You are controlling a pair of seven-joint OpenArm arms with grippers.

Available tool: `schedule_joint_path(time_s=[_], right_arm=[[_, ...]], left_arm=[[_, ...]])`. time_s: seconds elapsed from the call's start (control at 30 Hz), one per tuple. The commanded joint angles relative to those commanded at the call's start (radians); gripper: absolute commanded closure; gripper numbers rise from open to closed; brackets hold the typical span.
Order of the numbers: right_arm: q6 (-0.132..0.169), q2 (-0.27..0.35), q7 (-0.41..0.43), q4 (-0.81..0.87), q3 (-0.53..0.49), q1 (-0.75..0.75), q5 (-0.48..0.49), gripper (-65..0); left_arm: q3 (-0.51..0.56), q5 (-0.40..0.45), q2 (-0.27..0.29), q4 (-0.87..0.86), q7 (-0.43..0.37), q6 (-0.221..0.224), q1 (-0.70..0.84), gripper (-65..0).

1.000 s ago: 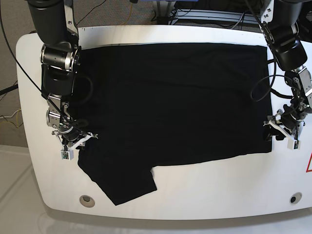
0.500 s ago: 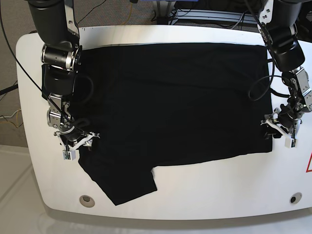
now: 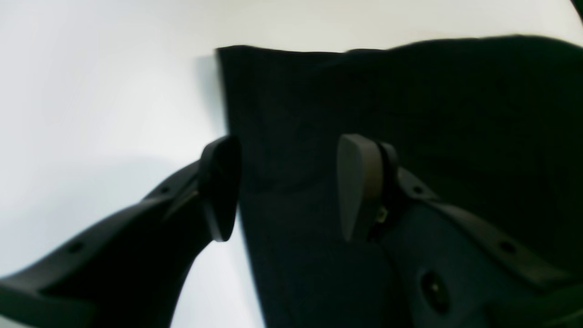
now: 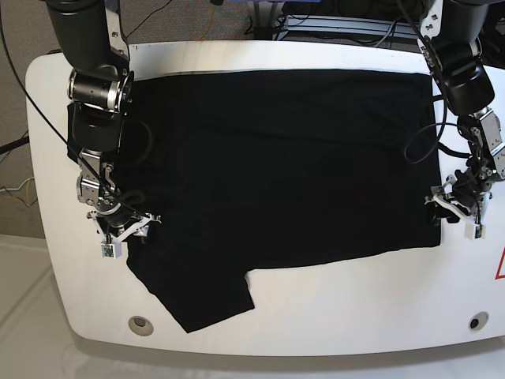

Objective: Fold the T-shirt properly
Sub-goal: 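Close both grippers on the side edges at mid-body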

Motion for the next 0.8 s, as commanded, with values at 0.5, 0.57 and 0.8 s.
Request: schedule_joint_path(time_s=[0.5,0.57,0.8], right_arm=[[0.001,0.003,-0.003,0.000,-0.001,-0.005,0.006,-38.8],[-0.001,0.004,-0.001,-0.002,-0.001,-0.003,0.007,-39.5],[-0.017,0.007,0.029,-0.019,0.001,0.002,0.010,-43.3]], left_arm=[[-0.015,0.057,-0.001,-0.101,-0.042,0.017,0.011,-32.7],[-0.021,0.066,-0.001,-0.094,-0.045,0.020,0.011,-32.8],[-0.030,0.086,0.001,-0.072,-0.060,0.015,0.016,-33.0]])
